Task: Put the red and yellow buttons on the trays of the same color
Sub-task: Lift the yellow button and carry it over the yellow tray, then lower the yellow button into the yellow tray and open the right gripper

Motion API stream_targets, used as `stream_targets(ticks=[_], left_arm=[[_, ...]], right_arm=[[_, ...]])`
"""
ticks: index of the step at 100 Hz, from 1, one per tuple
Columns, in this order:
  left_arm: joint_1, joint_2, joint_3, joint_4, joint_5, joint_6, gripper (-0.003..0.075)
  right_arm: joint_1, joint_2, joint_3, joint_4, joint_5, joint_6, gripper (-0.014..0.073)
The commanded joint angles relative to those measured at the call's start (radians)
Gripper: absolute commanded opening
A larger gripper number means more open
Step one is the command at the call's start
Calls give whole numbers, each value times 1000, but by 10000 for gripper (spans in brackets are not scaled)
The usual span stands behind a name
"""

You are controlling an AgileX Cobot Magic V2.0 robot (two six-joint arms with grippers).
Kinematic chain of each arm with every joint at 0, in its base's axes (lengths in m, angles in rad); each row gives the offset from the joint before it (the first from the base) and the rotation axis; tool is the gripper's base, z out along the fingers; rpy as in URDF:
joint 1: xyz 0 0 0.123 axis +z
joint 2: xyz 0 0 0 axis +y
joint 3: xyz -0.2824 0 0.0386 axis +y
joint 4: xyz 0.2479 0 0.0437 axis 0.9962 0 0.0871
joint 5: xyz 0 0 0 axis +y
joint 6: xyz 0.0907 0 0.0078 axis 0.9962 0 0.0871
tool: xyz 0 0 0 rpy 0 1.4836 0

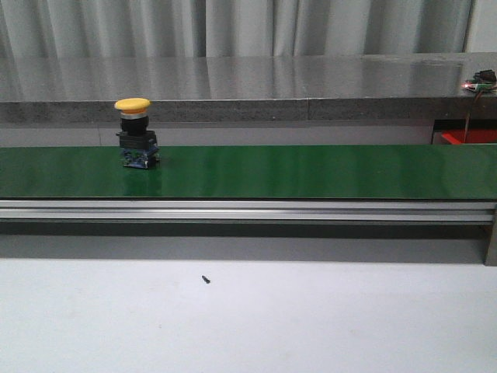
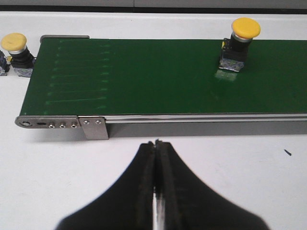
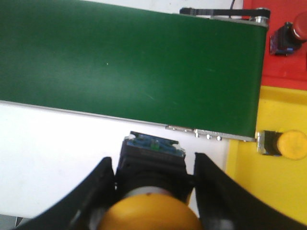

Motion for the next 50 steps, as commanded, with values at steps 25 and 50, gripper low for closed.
stream_targets(ticks=[25,50], left_arm=[[-7,-2,-25,-19,-59,-5,-20],[-7,-2,-25,-19,-59,-5,-20]], right_arm=[[-250,-176,158,-22,-125,-43,214],[-516,-167,186,116,-201,-217,214]])
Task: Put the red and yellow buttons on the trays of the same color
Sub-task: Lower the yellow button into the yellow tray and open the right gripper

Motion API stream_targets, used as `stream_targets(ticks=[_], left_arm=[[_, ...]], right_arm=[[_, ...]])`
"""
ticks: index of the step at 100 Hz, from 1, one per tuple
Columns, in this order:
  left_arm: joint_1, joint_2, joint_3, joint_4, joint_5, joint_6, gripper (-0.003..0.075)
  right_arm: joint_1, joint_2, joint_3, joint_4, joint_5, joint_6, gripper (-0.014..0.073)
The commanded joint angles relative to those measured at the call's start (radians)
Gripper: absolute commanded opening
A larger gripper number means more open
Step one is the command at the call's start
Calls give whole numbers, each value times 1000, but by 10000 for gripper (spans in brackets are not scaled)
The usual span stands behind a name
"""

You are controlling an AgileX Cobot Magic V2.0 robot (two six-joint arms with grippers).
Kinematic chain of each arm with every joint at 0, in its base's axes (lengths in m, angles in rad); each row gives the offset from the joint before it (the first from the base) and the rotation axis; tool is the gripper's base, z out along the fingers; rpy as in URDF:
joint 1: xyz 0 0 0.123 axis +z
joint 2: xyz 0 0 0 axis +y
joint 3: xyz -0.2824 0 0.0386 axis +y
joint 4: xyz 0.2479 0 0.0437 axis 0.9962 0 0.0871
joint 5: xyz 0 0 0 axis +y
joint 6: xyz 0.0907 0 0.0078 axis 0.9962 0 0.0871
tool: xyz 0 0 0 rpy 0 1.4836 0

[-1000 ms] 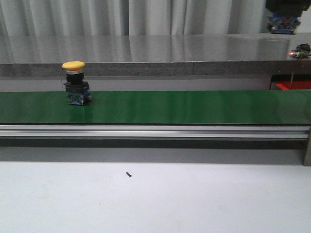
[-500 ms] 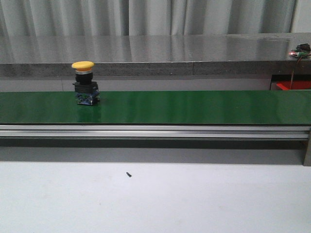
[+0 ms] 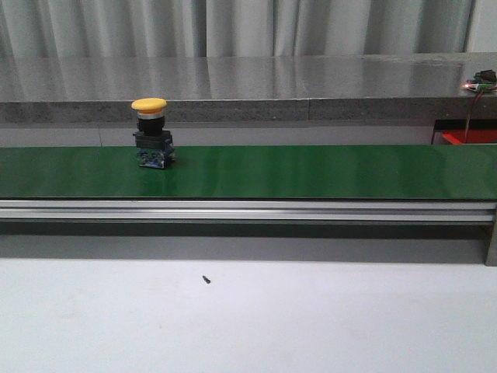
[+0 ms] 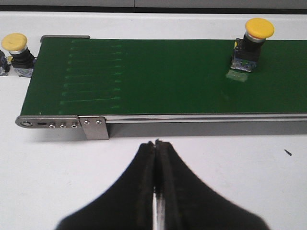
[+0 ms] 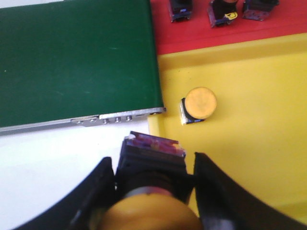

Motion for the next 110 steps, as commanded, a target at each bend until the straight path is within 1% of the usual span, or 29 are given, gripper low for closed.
stream_targets(ticks=[1,13,27,49,84,110], left_arm=[[-7,-2,-25,-19,-59,-5,-20],[-7,-2,-25,-19,-59,-5,-20],[-7,-2,-25,-19,-59,-5,-20],[-7,-2,-25,-19,-59,-5,-20],[-7,-2,-25,-19,-59,-5,-20],[-7,-2,-25,-19,-59,-5,-20]], right_arm=[[-95,-5,-21,46,-77,-75,214],[-196,25,-21,54,-75,-93,214],[-264,78,-20,51,-62,-94,214],[-301,166,54,48,-57,-86,214],[-313,280,188,80,-178,-86,214],[-313,383,204,80,-221,-86,215]])
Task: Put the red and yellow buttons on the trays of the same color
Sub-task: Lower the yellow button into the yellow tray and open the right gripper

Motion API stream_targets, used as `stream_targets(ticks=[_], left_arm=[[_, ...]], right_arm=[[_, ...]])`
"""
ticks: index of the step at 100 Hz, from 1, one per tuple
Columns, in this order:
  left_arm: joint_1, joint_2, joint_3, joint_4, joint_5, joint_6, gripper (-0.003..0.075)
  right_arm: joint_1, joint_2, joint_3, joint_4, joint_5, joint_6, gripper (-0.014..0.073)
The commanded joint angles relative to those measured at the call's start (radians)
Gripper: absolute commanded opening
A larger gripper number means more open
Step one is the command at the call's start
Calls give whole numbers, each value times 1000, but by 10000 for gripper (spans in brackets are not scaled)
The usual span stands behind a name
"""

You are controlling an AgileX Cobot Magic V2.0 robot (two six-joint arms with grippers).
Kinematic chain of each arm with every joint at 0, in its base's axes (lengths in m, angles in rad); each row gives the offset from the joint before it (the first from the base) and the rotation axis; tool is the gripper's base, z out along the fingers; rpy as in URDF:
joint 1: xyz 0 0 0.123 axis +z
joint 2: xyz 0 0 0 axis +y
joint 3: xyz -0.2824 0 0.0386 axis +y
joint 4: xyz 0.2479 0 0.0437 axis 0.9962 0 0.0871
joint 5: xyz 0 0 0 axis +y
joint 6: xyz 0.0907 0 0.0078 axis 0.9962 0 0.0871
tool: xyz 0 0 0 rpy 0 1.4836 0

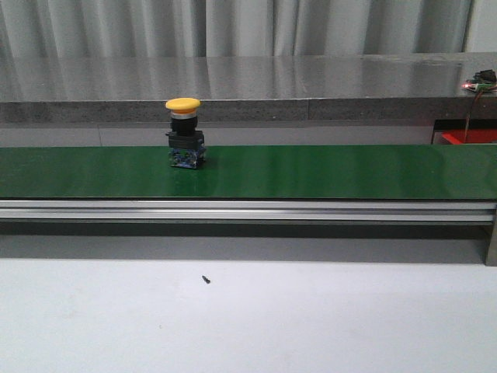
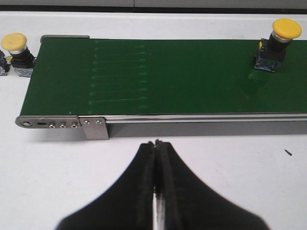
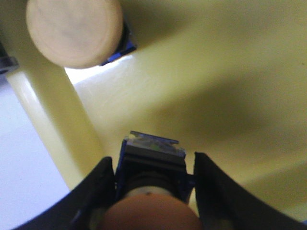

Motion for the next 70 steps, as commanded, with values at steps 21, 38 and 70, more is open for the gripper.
stream_targets(ticks=[21,38,70], left_arm=[[-7,-2,-25,-19,-59,-6,-20],[-7,-2,-25,-19,-59,-6,-20],[-7,-2,-25,-19,-59,-6,-20]], right_arm=[[-4,26,-20,3,-32,-3,351],[6,8,-20,2,-48,-3,559],[25,-155,-88,-22,35,-3,560]])
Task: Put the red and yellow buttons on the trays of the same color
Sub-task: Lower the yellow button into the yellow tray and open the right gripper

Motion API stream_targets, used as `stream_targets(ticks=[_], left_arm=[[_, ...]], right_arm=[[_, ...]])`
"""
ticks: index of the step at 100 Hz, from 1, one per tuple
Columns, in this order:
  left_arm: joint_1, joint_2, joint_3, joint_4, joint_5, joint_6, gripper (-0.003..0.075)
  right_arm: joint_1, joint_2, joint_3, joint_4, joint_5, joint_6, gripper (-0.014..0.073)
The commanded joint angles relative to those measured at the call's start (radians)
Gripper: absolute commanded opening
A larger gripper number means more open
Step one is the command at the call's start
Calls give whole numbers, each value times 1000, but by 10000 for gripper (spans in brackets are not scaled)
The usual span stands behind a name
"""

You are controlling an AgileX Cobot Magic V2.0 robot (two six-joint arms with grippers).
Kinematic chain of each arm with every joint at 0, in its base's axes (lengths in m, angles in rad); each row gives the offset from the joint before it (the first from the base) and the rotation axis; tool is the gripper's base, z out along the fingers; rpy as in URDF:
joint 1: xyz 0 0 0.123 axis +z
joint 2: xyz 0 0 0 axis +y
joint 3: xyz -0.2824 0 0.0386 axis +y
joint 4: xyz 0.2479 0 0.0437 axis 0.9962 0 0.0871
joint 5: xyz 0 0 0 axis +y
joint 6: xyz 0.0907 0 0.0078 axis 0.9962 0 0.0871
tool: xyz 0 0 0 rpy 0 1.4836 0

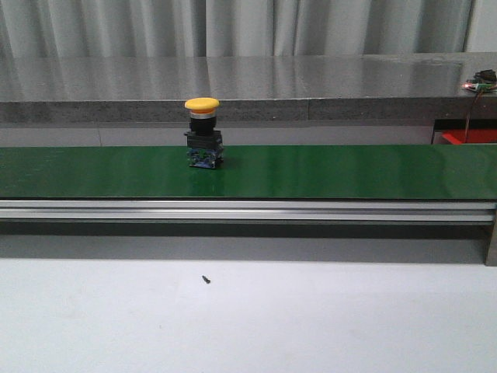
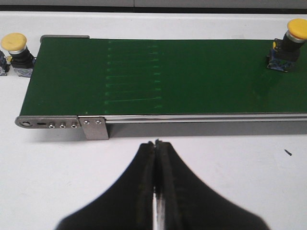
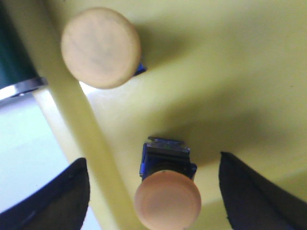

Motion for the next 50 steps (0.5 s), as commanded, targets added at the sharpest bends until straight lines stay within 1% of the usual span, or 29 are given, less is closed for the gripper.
stream_targets(ticks=[1,10,18,27,39,50], left_arm=[[-7,-2,-25,-19,-59,-6,-20],[-7,-2,-25,-19,-59,-6,-20],[-7,-2,-25,-19,-59,-6,-20],[-7,-2,-25,-19,-59,-6,-20],[-7,-2,-25,-19,-59,-6,-20],[-7,-2,-25,-19,-59,-6,-20]], right_arm=[[8,-93,-59,-20,27,-3,560],[24,-138,-101,-20,80,-3,560],[61,-158,-148,-14,128,-3,560],[133,-158,-214,-15,164,-3,560],[239,-153,-288,-8,178,6,560],[333,-133,-357,-5,185,66,560]])
